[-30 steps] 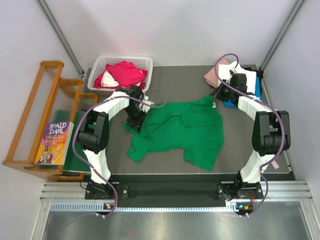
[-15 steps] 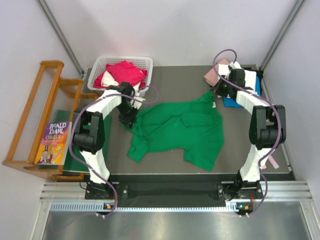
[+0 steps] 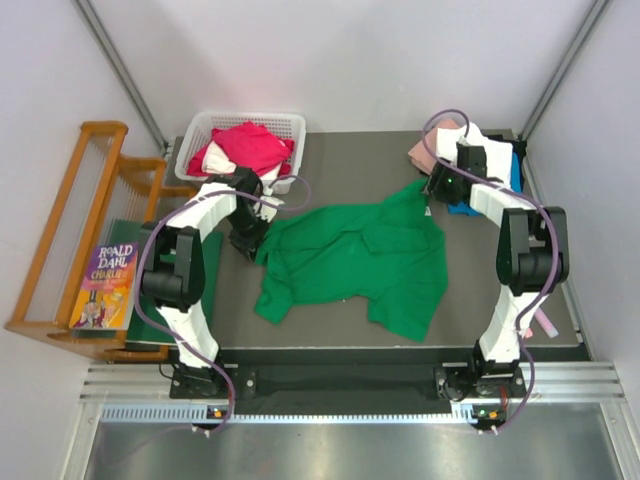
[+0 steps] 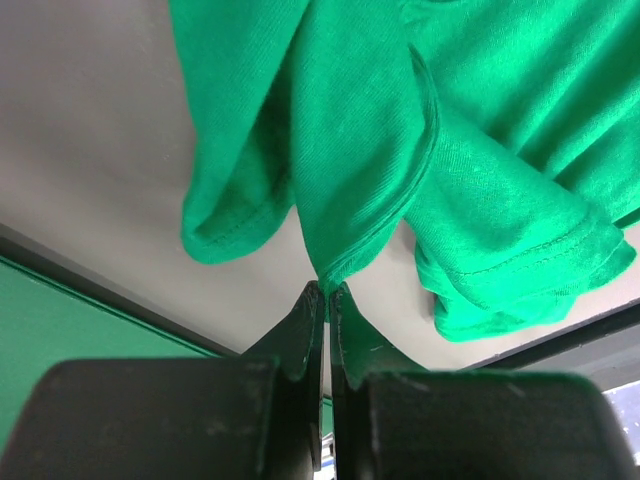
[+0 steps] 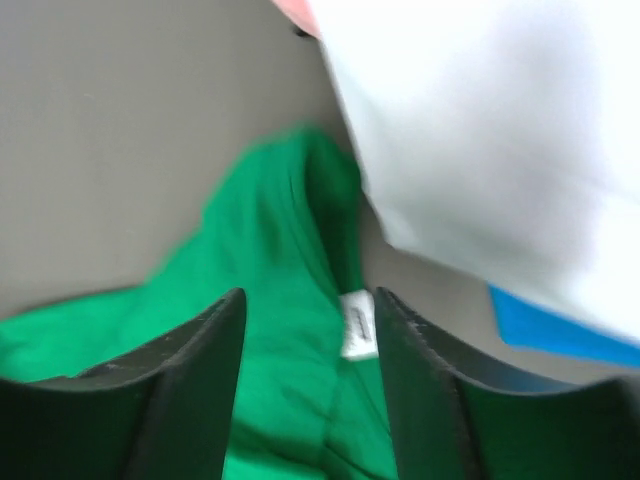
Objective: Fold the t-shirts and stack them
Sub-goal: Flatten the tshirt out
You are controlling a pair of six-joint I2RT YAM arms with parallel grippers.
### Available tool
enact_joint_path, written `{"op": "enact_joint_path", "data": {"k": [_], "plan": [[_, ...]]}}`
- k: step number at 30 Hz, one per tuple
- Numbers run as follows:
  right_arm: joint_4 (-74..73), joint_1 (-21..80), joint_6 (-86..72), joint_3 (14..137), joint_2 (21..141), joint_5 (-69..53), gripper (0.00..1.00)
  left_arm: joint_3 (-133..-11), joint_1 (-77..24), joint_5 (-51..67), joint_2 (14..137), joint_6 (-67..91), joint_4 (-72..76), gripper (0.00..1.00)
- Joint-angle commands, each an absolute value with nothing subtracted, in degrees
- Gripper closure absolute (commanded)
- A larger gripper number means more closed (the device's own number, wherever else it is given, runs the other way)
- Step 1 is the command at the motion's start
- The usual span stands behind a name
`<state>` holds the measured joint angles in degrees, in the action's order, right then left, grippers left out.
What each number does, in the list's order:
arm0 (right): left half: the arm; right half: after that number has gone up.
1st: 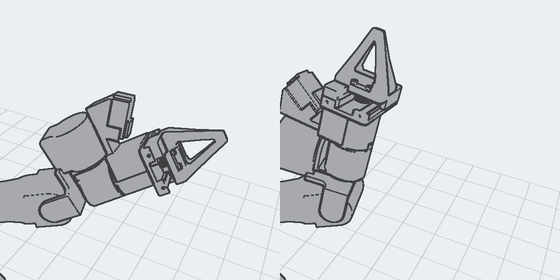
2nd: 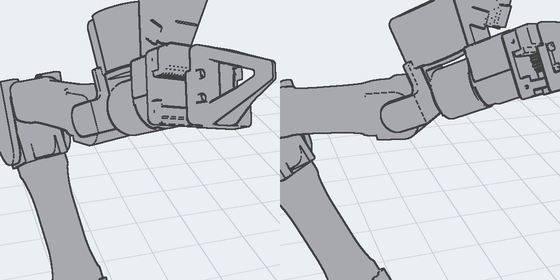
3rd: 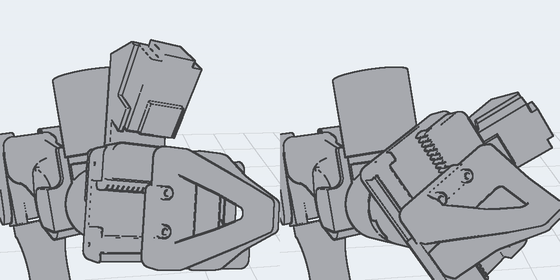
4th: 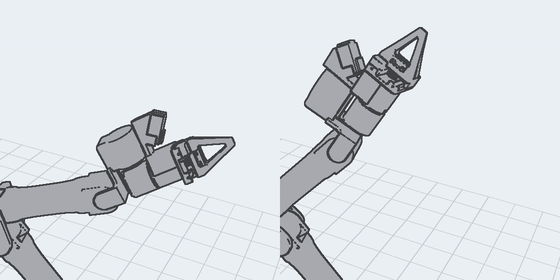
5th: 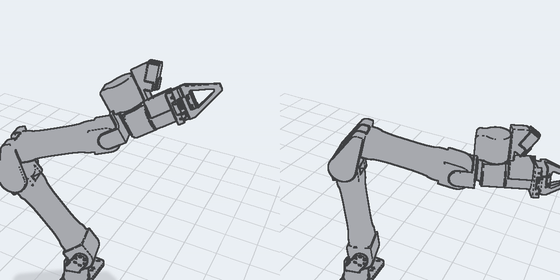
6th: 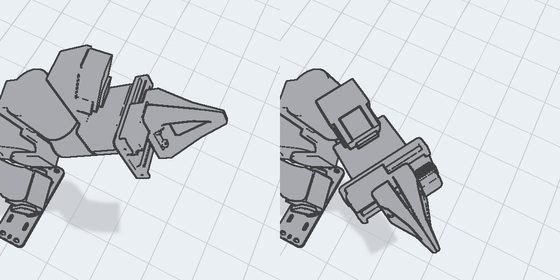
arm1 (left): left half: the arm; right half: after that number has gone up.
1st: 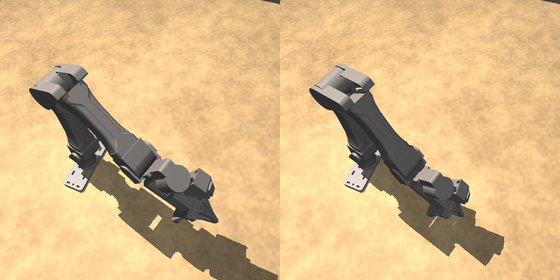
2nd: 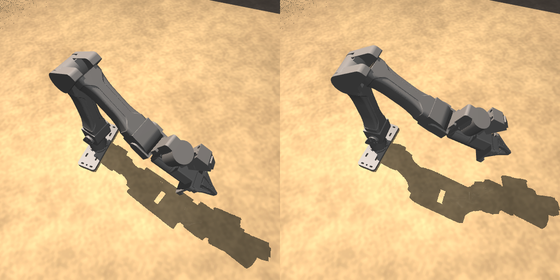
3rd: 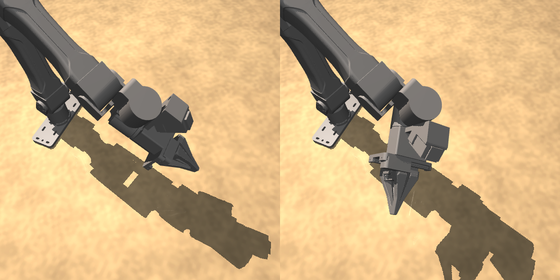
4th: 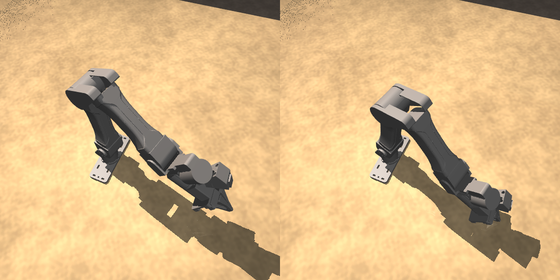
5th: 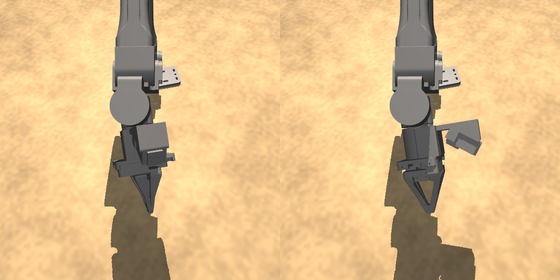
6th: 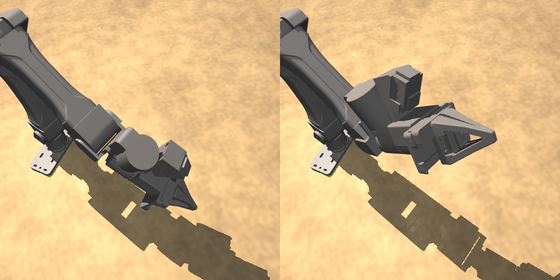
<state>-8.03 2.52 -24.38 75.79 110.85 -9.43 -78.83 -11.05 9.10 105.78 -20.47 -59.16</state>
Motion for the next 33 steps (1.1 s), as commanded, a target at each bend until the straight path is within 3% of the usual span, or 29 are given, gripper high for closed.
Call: {"op": "enact_joint_path", "data": {"k": [1,10,20,33], "plan": [[-5.8,3.1,-22.2,71.6,102.5,-2.8,0.53,-78.9,-11.1,9.1,103.7,-21.4,-58.1,1.0],[-5.2,3.1,-23.0,70.1,104.5,-5.1,0.64,-78.8,-11.1,9.8,103.5,-21.3,-58.2,1.0],[-6.7,4.2,-24.0,78.3,115.1,-9.7,0.65,-78.9,-11.1,9.8,103.3,-21.3,-58.4,1.0],[-7.8,5.1,-23.9,81.9,118.0,-10.5,0.71,-79.2,-11.1,9.8,104.2,-21.2,-58.1,1.0]]}}
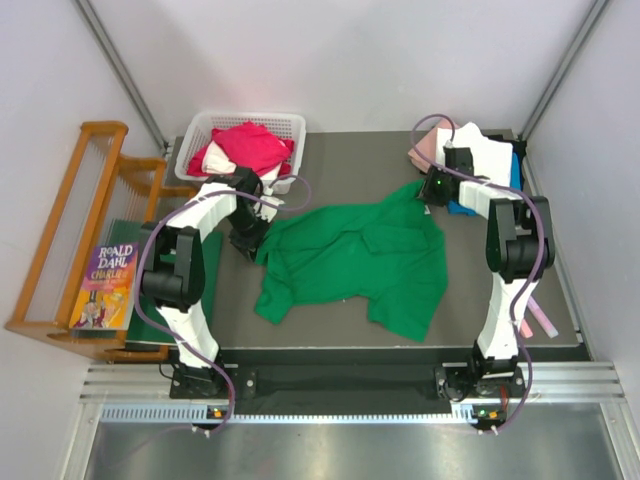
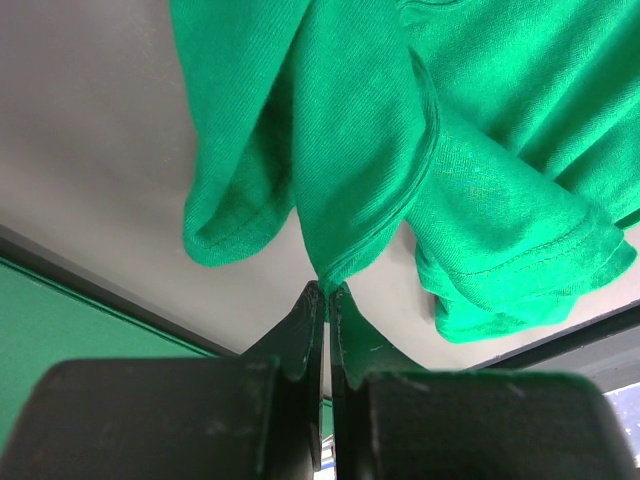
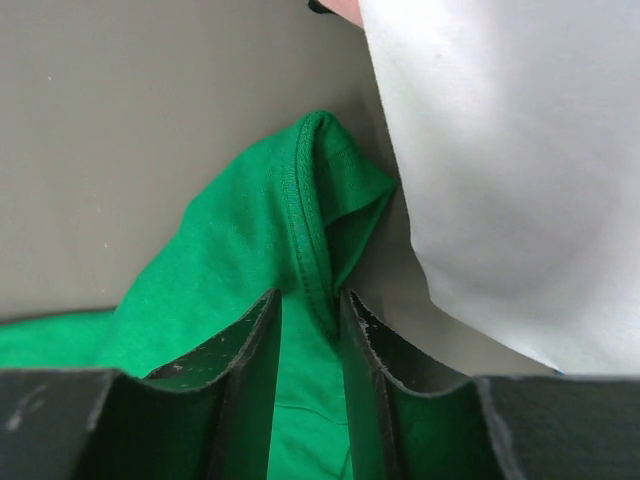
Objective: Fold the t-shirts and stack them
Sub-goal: Flatten the tshirt out
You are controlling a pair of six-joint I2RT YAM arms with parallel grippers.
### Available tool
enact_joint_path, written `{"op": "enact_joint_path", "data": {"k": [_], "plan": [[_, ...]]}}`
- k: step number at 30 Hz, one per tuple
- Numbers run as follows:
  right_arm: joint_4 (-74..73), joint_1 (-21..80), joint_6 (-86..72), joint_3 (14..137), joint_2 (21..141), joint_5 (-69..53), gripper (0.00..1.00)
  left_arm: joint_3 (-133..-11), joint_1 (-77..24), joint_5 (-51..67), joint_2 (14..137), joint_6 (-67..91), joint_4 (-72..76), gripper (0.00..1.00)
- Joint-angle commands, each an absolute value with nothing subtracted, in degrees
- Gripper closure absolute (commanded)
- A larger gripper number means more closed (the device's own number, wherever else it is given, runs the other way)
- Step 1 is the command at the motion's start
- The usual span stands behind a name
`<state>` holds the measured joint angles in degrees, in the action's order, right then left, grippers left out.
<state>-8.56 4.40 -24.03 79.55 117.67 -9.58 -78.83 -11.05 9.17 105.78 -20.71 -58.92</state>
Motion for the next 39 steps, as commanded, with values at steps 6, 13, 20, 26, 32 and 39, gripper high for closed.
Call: {"op": "enact_joint_path", "data": {"k": [6,13,20,26,32,39], "plan": [[-8.3,5.3,-23.1,81.2,117.4,-9.9,0.71,-79.1,-11.1,10.1,104.3,-21.2,-58.2,1.0],[-9.6,5.2,-22.2,80.2,115.6,-8.6,0.72,-78.3,-11.1,10.1,103.9,-21.3,-58.0,1.0],[-9.3,5.0,-21.7,77.3,112.5,-7.2,0.72,-78.2,-11.1,10.4,103.6,-21.4,-57.8,1.0],[-8.9,5.0,-21.5,75.2,110.0,-6.7,0.73,-77.6,-11.1,10.5,103.3,-21.4,-57.7,1.0],[-8.8,4.9,-21.6,75.1,110.0,-7.2,0.73,-77.3,-11.1,10.5,103.1,-21.4,-57.5,1.0],[-8.9,5.0,-21.8,75.8,111.3,-8.1,0.74,-77.3,-11.1,10.4,103.2,-21.5,-57.4,1.0]]}}
